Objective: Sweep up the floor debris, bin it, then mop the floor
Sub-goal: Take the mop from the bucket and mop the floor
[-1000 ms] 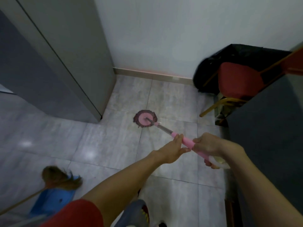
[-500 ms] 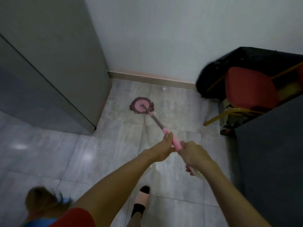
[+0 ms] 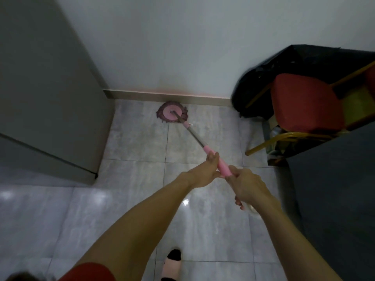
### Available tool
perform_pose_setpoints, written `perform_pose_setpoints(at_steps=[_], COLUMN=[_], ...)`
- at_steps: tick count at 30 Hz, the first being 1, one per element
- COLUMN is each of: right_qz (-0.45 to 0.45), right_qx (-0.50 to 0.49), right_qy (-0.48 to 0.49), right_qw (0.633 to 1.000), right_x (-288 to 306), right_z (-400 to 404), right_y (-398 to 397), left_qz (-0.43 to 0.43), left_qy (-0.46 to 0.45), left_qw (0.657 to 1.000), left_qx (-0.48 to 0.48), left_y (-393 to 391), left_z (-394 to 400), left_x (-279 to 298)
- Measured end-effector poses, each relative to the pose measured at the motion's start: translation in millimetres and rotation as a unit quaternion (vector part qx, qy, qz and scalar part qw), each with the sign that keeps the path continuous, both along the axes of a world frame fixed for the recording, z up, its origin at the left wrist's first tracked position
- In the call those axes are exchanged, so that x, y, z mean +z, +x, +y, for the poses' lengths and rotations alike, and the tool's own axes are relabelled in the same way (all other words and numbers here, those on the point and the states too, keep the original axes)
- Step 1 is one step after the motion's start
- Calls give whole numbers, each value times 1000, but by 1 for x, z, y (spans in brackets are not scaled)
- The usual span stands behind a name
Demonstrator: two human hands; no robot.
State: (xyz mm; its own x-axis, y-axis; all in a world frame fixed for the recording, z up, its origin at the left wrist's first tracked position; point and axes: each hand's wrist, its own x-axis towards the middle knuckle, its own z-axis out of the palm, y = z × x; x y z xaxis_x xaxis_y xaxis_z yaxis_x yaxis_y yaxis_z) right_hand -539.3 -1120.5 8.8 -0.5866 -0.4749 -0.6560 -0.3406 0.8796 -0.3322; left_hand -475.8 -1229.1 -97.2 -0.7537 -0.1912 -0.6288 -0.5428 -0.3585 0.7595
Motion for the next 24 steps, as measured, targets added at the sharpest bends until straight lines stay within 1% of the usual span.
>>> perform_pose_setpoints(at_steps=[2, 6, 8, 10, 14, 19, 20, 21, 23, 24], right_qz=[-1, -12, -16, -22, -32, -75, -81, -84, -86, -85], right_qx=[-8, -42, -61, -75, -84, -95, -96, -90, -67, -54], right_qy=[0, 3, 4, -4, -12, -36, -33, -28, -20, -16], right_qw=[1000, 999, 998, 997, 996, 992, 992, 992, 994, 995], right_x=[5, 22, 30, 35, 37, 37, 39, 41, 48, 52], right_z=[3, 15, 22, 27, 35, 70, 81, 92, 111, 120], right_y=[-4, -7, -4, 3, 27, 60, 65, 71, 80, 84], left_qz=[-2, 11, 11, 17, 29, 54, 54, 47, 35, 30], left_qy=[5, 52, 51, 58, 86, 77, 43, -21, -177, -222], left_qw=[1000, 998, 997, 996, 994, 995, 996, 995, 974, 962], left_qx=[-18, -34, -62, -69, -53, -37, -54, -84, -139, -153], left_y=[-10, -25, -29, -29, -5, 49, 59, 69, 87, 97], left_z=[0, 12, 21, 27, 36, 63, 71, 78, 95, 103], left_x=[3, 8, 9, 13, 23, 39, 42, 44, 46, 49])
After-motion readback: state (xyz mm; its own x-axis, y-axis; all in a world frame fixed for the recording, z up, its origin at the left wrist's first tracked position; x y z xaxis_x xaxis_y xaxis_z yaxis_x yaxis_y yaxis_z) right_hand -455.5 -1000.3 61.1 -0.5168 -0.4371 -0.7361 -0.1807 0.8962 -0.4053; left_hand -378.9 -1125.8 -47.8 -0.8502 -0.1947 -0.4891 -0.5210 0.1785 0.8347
